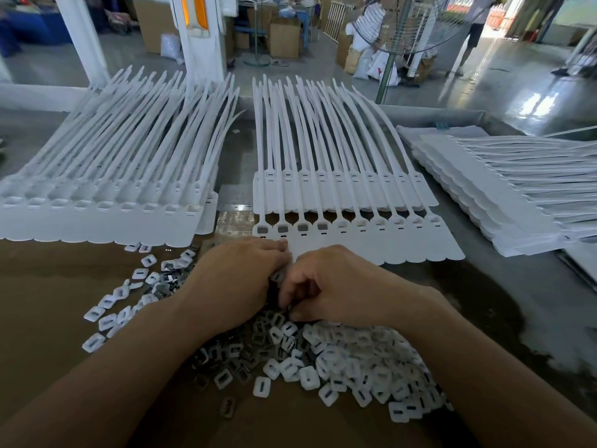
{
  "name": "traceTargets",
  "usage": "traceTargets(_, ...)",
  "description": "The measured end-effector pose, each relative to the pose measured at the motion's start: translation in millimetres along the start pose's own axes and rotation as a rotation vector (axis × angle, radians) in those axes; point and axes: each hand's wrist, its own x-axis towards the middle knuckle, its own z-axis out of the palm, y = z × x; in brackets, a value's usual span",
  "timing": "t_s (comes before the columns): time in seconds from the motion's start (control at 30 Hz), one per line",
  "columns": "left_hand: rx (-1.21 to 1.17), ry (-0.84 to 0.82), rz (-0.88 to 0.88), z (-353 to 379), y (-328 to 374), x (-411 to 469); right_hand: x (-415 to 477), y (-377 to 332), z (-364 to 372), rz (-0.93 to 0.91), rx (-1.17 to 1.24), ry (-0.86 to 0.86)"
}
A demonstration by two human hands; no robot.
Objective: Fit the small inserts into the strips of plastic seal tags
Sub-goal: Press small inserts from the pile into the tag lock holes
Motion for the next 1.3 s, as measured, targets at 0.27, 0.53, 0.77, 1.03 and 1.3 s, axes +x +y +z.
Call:
traceTargets(0.27,-0.010,-0.006,-0.003,0.2,-0.8,-0.3,-3.6,0.6,-5.4,0.016,0.066,-0.011)
traceTargets(0.53,0.002,0.001,0.002,1.3,-0.9,0.0,-5.1,3.1,-4.9,0.032,0.190,0.037)
traceTargets(0.77,0.038,-0.010,-0.003,2.7,-1.3,-0.4,-5.2,8.9,-3.8,0.015,0.186,0.063)
traceTargets(1.03,0.039,-0.006,-0.028,2.9,-0.4,-1.0,-8.5,18.3,-13.3,0.094,0.252,0.220)
traceTargets(1.3,0.014,0.023,-0.015,6.2,-3.1,-0.7,-7.4,35.3,-26.9,0.220,0.255,0.349)
